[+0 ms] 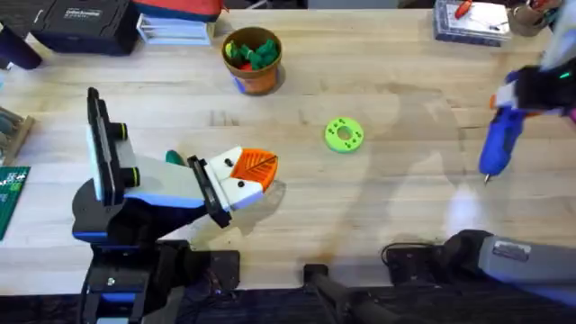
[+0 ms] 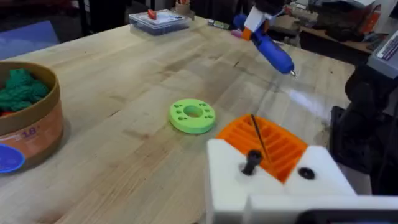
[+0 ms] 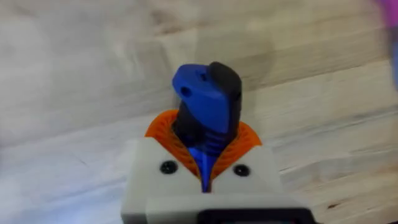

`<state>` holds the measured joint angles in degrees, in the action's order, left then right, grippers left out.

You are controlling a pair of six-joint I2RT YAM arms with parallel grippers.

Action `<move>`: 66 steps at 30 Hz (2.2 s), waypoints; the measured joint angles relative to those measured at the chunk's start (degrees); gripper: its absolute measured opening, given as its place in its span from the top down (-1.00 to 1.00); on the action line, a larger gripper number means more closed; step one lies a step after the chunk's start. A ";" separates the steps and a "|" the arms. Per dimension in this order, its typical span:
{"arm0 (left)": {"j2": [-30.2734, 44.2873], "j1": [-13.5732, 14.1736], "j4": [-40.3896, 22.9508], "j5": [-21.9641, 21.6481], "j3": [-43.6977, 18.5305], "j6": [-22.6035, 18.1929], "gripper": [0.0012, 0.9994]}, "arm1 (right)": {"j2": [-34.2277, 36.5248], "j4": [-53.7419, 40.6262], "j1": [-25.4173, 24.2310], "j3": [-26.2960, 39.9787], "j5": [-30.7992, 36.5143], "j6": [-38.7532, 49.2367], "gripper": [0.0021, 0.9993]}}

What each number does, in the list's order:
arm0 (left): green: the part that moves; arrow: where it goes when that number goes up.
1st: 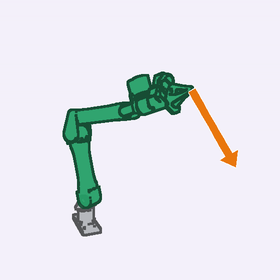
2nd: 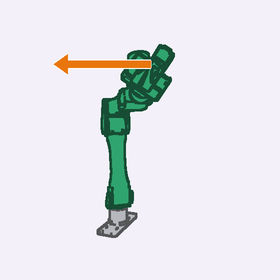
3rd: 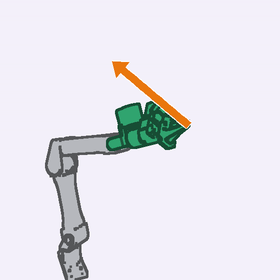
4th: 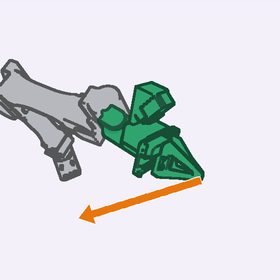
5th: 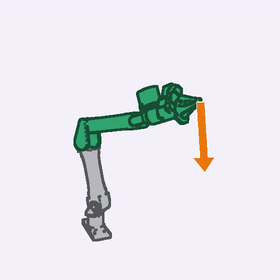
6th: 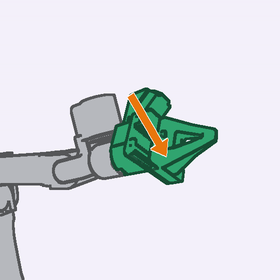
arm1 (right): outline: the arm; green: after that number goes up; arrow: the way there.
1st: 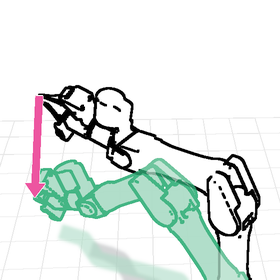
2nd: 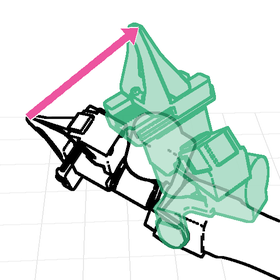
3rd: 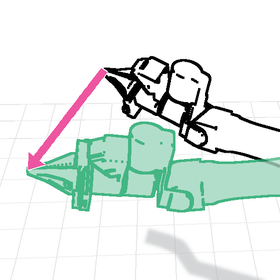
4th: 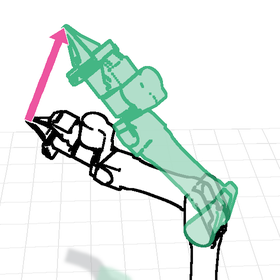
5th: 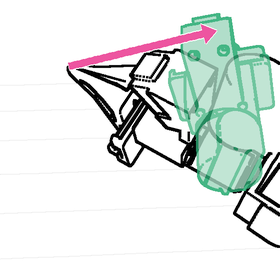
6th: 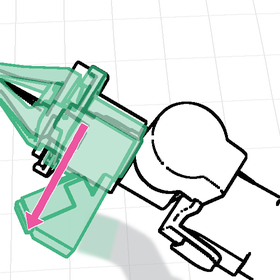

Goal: Pick up the gripper from the table and insert it into the empty holder that is missing its gripper. Then pick up a screw, insert it into the mounting hole, and use the screwdriver to tighten it. Finally, clean up the table by picking up the vegetable and placing it into the bucket.

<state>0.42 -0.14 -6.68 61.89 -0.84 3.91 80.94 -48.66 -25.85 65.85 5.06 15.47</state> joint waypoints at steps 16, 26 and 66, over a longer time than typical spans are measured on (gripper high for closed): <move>-0.02 0.00 0.00 0.00 0.00 0.00 0.99 | -27.31 26.13 18.23 -11.42 -1.51 -17.36 0.95; 0.00 0.00 0.00 -0.02 0.00 0.00 0.99 | -26.46 51.54 46.62 -14.28 -4.48 -19.81 0.95; -0.02 0.00 0.00 -0.02 0.00 0.00 0.99 | -16.96 71.06 78.82 -14.31 -19.93 -21.30 0.95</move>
<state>0.40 -0.14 -6.68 61.87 -0.84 3.90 63.98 22.39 52.97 51.54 -14.87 -5.82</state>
